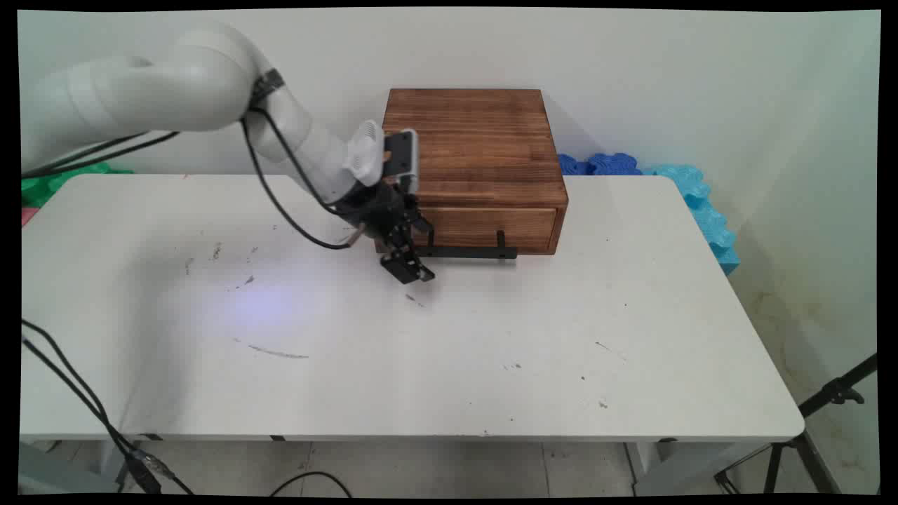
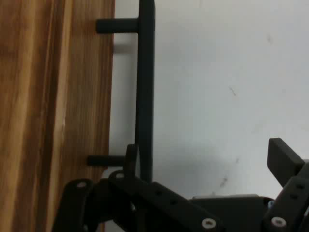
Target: Open the drawer
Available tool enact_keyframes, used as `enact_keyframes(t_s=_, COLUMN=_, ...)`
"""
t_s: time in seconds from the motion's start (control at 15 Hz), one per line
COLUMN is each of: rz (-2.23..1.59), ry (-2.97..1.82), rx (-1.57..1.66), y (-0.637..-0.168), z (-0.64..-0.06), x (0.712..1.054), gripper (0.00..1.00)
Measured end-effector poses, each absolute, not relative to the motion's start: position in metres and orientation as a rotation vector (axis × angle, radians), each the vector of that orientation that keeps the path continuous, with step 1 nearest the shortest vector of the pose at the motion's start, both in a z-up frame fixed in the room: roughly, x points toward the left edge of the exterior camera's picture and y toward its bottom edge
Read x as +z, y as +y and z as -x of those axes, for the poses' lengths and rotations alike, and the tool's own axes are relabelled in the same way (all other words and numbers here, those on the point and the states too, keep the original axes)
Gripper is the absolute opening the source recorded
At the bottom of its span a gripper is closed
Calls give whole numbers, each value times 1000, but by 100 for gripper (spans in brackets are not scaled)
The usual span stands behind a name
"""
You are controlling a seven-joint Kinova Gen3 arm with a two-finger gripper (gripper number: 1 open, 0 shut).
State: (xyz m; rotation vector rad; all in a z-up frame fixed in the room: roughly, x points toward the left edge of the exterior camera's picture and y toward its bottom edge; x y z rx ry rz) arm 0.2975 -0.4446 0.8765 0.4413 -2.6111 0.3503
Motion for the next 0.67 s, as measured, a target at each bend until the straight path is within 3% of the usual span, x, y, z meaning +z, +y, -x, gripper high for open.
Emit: enact_keyframes(t_s=0.67, rz=-402, ry=-2645, rx=394, y=-480, z=-255, x=834, gripper=100)
